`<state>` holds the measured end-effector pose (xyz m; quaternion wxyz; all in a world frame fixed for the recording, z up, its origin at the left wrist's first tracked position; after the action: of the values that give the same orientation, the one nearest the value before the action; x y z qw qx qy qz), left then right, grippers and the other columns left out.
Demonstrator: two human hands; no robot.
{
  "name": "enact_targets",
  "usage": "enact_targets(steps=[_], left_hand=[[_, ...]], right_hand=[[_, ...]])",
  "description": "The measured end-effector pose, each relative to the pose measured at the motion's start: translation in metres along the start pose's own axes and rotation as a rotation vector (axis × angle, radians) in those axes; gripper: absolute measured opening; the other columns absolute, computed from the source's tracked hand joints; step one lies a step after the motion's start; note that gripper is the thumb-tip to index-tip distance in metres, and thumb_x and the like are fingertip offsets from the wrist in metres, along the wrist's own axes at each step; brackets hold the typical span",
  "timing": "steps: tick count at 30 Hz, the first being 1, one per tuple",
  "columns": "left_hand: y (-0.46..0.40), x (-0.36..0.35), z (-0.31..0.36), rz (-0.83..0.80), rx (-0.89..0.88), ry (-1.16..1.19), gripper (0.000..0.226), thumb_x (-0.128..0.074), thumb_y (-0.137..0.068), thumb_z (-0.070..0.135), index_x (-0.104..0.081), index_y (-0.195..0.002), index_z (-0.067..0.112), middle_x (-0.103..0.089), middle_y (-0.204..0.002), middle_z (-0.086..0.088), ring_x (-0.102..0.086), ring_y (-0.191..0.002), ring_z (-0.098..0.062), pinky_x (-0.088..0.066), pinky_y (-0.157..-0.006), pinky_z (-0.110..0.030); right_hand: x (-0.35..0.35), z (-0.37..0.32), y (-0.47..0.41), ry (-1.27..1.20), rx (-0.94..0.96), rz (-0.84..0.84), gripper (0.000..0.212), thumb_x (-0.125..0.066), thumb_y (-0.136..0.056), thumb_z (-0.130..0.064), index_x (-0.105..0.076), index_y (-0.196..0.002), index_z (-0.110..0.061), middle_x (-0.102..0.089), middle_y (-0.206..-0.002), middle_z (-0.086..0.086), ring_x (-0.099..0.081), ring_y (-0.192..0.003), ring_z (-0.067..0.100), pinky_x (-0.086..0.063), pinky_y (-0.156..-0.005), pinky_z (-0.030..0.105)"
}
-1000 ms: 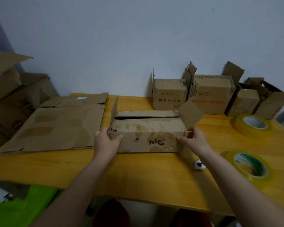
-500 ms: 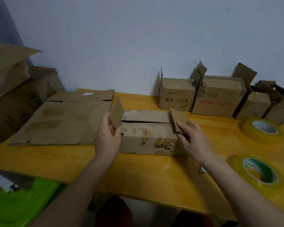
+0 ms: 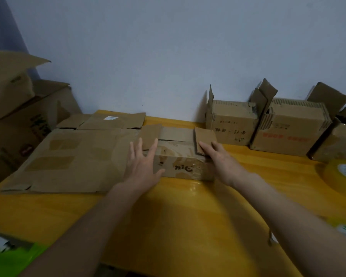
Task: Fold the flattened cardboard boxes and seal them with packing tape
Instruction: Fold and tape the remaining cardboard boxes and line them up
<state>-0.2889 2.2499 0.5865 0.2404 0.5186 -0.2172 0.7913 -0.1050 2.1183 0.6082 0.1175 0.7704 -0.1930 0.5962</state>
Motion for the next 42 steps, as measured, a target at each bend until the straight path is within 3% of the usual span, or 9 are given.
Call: enact_targets(steps=[6, 10, 14, 21, 27, 30, 35, 39, 42], left_hand=[[-0.04, -0.005, -0.01, 0.209, -0.108, 0.208, 0.105, -0.071, -0.084, 0.023, 0.012, -0.148, 0.035, 0.028, -0.157, -0.005, 0.021, -0.145, -0.032, -0.007, -0.116, -0.047], [-0.074, -0.006, -0.021, 0.312, -0.241, 0.424, 0.077, -0.069, -0.077, 0.0, -0.035, -0.136, 0.034, 0.004, -0.16, -0.012, -0.007, -0.144, -0.023, -0.018, -0.111, -0.039], [-0.112, -0.015, -0.032, 0.284, -0.244, 0.322, 0.049, -0.061, -0.078, -0.006, -0.051, -0.12, 0.016, -0.001, -0.16, -0.011, -0.001, -0.148, -0.029, -0.013, -0.115, -0.045], [-0.13, -0.04, -0.033, -0.123, -0.103, 0.059, 0.068, -0.058, -0.093, 0.02, -0.023, -0.152, 0.025, 0.006, -0.162, -0.005, 0.011, -0.148, -0.025, -0.003, -0.119, -0.044], [-0.083, -0.018, -0.07, -0.11, 0.054, -0.144, 0.078, -0.055, -0.091, 0.045, -0.012, -0.153, 0.023, 0.005, -0.162, -0.007, 0.009, -0.149, -0.028, 0.003, -0.119, -0.049], [-0.057, 0.001, -0.102, -0.097, 0.171, -0.162, 0.08, -0.05, -0.09, 0.057, -0.014, -0.152, 0.022, 0.002, -0.162, -0.009, 0.005, -0.149, -0.031, 0.003, -0.117, -0.054], [0.003, 0.01, -0.144, -0.162, 0.275, -0.122, 0.091, -0.042, -0.085, 0.072, -0.008, -0.154, 0.023, 0.005, -0.162, -0.009, 0.009, -0.148, -0.031, 0.0, -0.119, -0.055], [0.052, 0.01, -0.16, -0.221, 0.214, -0.165, 0.105, -0.042, -0.077, 0.082, -0.002, -0.155, 0.025, 0.012, -0.162, -0.004, 0.014, -0.148, -0.026, 0.002, -0.12, -0.049], [0.076, 0.015, -0.174, -0.235, 0.218, -0.218, 0.107, -0.042, -0.077, 0.082, 0.003, -0.155, 0.024, 0.012, -0.162, -0.004, 0.013, -0.148, -0.025, 0.002, -0.121, -0.046]], right_hand=[[-0.001, 0.002, -0.055, 0.03, 0.052, 0.169, 0.096, -0.064, -0.086, -0.012, 0.003, -0.152, -0.03, -0.009, -0.157, 0.011, -0.029, -0.137, 0.031, -0.044, -0.102, 0.04], [-0.009, 0.009, -0.073, 0.059, 0.139, 0.318, 0.106, -0.061, -0.085, 0.002, 0.011, -0.148, -0.043, -0.023, -0.147, 0.02, -0.046, -0.118, 0.029, -0.053, -0.079, 0.028], [-0.021, 0.012, -0.085, 0.221, 0.187, 0.276, 0.095, -0.066, -0.08, 0.001, -0.013, -0.149, -0.038, -0.014, -0.15, 0.022, -0.033, -0.13, 0.037, -0.056, -0.083, 0.036], [-0.017, 0.008, -0.124, 0.328, 0.055, 0.214, 0.087, -0.06, -0.087, -0.005, -0.007, -0.151, -0.034, -0.001, -0.154, 0.017, -0.016, -0.141, 0.036, -0.047, -0.1, 0.04], [-0.011, -0.006, -0.128, 0.343, -0.049, 0.26, 0.09, -0.054, -0.086, 0.007, -0.003, -0.152, -0.029, 0.006, -0.157, 0.021, -0.005, -0.145, 0.041, -0.025, -0.113, 0.046], [-0.028, -0.054, -0.097, 0.156, 0.108, 0.323, 0.075, -0.061, -0.084, -0.002, -0.024, -0.148, -0.018, -0.019, -0.153, 0.016, -0.023, -0.14, 0.031, -0.025, -0.114, 0.039], [-0.092, -0.13, -0.067, -0.566, -0.107, -0.095, 0.057, -0.06, -0.092, -0.024, -0.037, -0.144, -0.016, -0.044, -0.138, 0.007, -0.047, -0.124, 0.022, -0.042, -0.105, 0.037], [-0.123, -0.181, -0.05, -1.19, -0.472, -0.275, 0.044, -0.065, -0.089, -0.011, -0.043, -0.127, -0.005, -0.062, -0.101, 0.016, -0.064, -0.079, 0.024, -0.058, -0.063, 0.032], [-0.131, -0.215, -0.034, -1.153, -0.498, -0.394, 0.013, -0.064, -0.089, -0.011, -0.054, -0.082, -0.006, -0.054, -0.064, 0.01, -0.047, -0.046, 0.015, -0.035, -0.039, 0.022]])
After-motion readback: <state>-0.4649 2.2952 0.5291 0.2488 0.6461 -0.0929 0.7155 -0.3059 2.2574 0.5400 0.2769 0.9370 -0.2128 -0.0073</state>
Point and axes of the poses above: each hand's wrist, its own y-axis away from the middle knuckle, its own x-axis out of the back of the hand, z = x × y, the point moved 5 cm from there along -y, towards the middle knuckle
